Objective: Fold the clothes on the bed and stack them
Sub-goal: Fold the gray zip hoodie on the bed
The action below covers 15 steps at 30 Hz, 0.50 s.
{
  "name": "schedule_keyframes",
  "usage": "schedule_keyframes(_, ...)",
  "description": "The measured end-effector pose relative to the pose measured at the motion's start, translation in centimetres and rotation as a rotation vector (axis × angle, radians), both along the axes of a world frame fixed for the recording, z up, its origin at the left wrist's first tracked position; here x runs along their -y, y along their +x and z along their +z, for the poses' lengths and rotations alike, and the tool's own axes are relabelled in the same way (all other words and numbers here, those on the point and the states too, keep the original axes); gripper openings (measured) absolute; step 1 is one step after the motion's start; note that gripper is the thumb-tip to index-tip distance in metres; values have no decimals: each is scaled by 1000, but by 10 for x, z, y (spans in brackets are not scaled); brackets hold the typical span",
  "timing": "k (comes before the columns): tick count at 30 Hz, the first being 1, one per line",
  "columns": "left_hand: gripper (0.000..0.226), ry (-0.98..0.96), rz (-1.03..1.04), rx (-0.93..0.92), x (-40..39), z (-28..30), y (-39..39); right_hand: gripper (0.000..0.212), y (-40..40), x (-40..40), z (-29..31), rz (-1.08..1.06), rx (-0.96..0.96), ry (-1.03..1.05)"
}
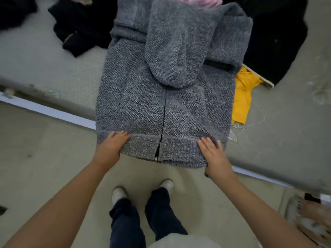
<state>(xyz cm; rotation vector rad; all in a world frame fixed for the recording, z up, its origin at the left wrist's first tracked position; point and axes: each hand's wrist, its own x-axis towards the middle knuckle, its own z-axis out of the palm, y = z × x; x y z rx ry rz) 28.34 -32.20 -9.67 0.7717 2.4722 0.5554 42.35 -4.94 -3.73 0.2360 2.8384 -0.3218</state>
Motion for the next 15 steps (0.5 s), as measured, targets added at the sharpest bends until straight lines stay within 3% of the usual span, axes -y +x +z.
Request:
schedule_keyframes(2,63,-57,-42,-25,25,13,6,78,17,20,-6,52,97,46)
schedule_keyframes(5,59,-107,-107,-20,48,35,12,71,40,50,-12,-61,284,-9)
schedule_keyframes(8,56,-95,-167,-82,60,53,19,69,51,79,-11,-135,292,21)
schedule_keyframes(13,62,-275,-261,-80,77,74,16,66,56,98,5,-227,235,76)
schedule_keyframes(15,60,-177,-191,-158,72,81,9,66,46,90,16,-249,189,109)
